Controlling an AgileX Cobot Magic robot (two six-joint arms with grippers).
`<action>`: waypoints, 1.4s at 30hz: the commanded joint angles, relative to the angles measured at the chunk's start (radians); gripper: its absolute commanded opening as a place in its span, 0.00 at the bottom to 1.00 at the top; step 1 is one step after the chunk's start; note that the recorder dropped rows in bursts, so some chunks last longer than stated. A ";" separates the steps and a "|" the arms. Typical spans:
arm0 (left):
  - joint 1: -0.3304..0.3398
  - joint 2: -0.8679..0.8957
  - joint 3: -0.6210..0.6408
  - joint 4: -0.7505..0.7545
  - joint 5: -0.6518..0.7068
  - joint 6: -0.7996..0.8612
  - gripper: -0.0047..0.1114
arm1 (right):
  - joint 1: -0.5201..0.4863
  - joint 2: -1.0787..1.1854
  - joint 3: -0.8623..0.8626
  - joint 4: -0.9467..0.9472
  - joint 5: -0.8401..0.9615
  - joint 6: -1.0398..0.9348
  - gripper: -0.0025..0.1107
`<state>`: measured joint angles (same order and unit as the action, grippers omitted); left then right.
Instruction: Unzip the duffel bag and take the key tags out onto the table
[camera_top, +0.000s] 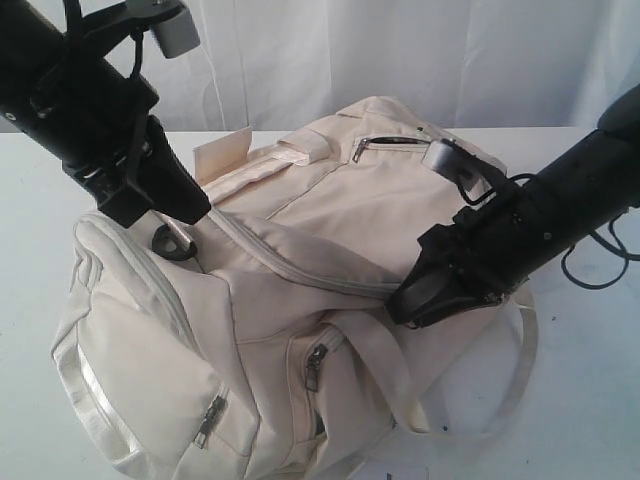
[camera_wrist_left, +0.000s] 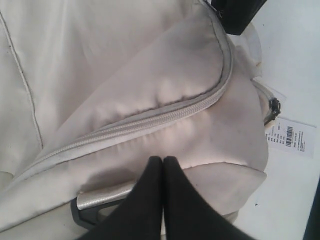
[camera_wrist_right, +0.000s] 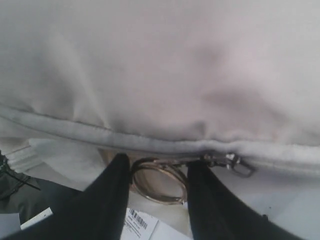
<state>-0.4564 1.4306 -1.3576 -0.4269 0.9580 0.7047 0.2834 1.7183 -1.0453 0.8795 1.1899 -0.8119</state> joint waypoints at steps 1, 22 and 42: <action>-0.004 -0.014 0.001 -0.014 0.020 -0.011 0.04 | 0.045 -0.030 0.006 0.028 0.031 -0.023 0.18; -0.004 -0.133 0.127 0.071 0.007 -0.104 0.04 | 0.170 -0.185 0.010 0.117 0.031 -0.019 0.18; -0.004 -0.307 0.300 0.070 -0.016 -0.107 0.04 | 0.354 -0.179 0.010 0.338 -0.109 -0.040 0.18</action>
<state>-0.4564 1.1331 -1.0657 -0.3439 0.9196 0.6072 0.6123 1.5427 -1.0393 1.1626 1.1120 -0.8270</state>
